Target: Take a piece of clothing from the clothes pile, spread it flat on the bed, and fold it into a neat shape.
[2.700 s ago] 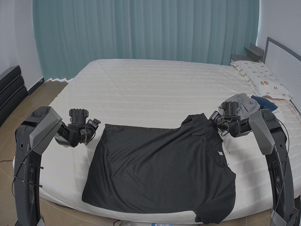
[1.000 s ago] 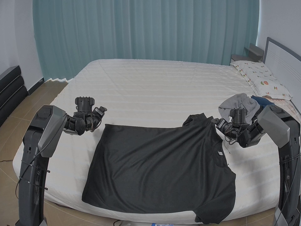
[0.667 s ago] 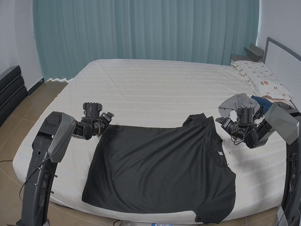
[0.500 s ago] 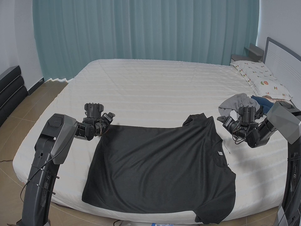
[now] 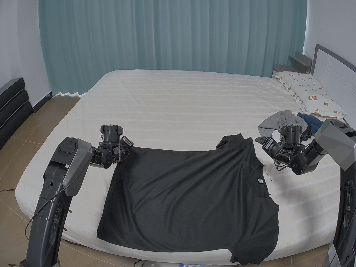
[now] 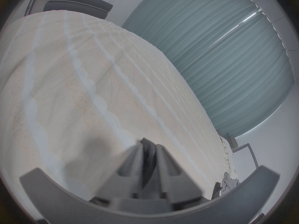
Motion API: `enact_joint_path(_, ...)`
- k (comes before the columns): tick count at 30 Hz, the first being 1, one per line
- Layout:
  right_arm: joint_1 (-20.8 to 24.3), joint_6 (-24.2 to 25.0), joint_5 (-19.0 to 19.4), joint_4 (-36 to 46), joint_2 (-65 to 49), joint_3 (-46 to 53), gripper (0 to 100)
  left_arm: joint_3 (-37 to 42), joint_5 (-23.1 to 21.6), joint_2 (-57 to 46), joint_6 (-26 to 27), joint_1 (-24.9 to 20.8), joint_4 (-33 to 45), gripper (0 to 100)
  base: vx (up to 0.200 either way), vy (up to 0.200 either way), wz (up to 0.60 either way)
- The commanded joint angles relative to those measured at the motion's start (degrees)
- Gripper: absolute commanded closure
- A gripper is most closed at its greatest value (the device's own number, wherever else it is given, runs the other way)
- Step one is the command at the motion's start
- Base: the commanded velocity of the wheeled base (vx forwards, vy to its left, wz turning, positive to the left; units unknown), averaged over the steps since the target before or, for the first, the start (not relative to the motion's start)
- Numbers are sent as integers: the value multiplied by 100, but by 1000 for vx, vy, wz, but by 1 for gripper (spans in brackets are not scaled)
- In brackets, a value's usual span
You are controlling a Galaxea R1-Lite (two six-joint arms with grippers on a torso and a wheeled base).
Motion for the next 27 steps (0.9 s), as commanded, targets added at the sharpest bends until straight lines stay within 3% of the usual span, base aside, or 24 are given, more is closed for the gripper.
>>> enact_joint_path(1, 8, 5, 2, -4, 22, -1, 0, 1, 145, 17, -18, 37, -87, 100, 0, 0, 0)
enact_joint_path(9, 8, -4, -7, -4, 171, -18, 0, 1, 646, 25, -45, 107, -509, 100, 0, 0, 0)
enact_joint_path(27, 8, -48, -16, 101, 1129, -598, 0, 8, 848, -1, -176, 274, -500, 100, 0, 0, 0)
